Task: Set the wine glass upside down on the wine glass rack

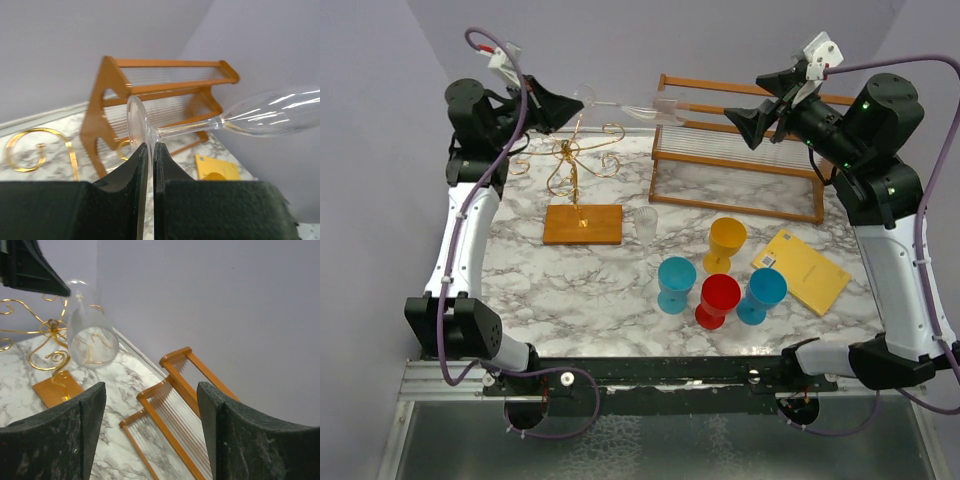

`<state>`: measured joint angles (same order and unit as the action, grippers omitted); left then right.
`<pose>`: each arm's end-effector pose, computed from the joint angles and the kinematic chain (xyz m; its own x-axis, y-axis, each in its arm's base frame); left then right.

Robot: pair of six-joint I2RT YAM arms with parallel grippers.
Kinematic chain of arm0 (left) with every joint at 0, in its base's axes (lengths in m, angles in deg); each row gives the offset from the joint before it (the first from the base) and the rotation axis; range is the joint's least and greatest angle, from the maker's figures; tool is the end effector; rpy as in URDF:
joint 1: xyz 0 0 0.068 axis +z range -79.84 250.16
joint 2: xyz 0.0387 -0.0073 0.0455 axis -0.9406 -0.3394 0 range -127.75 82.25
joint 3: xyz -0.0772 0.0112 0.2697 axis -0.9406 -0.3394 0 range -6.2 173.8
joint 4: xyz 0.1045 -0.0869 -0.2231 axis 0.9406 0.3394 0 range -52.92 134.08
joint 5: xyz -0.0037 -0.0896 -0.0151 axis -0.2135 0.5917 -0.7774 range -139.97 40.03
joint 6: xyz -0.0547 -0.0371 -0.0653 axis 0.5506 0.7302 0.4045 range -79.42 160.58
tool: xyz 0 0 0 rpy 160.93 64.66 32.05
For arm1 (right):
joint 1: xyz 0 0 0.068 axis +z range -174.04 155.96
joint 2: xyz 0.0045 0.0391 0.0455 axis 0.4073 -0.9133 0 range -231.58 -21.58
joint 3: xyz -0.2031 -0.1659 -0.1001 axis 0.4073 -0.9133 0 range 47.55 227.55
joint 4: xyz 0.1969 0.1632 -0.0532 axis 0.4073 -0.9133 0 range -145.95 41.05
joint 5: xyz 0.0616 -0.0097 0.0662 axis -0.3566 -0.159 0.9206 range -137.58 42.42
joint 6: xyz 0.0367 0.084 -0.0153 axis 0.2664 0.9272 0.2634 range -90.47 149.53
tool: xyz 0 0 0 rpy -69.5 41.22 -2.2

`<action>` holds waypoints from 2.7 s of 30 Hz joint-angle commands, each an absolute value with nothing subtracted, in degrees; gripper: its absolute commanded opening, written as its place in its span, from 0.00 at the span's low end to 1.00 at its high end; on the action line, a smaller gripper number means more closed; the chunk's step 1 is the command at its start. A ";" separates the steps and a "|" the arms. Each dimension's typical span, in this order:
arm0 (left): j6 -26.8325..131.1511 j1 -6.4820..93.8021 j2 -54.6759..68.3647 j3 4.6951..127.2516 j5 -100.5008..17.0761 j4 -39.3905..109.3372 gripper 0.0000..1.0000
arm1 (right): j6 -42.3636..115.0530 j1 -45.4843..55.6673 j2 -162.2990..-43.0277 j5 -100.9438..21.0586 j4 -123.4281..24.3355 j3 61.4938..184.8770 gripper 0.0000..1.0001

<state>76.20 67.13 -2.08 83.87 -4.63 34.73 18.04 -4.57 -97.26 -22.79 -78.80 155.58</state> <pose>0.3585 -0.0785 0.4872 -0.3171 -0.3932 -0.8630 0.6837 0.5359 -0.4954 0.2496 0.1254 0.5654 0.1793 -0.1285 -0.9754 -0.6753 0.7049 -0.2170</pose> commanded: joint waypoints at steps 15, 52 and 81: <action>33.39 77.26 4.87 101.09 -43.11 55.37 0.00 | 2.61 -4.35 -91.19 -29.52 -78.67 134.47 0.88; -23.20 61.51 -6.49 96.51 -56.35 53.33 0.00 | 4.65 -4.94 -84.47 -24.64 -66.40 111.57 0.89; -29.81 56.68 -5.26 98.26 -44.44 71.04 0.00 | 3.71 -5.27 -83.99 -24.04 -65.39 109.60 0.90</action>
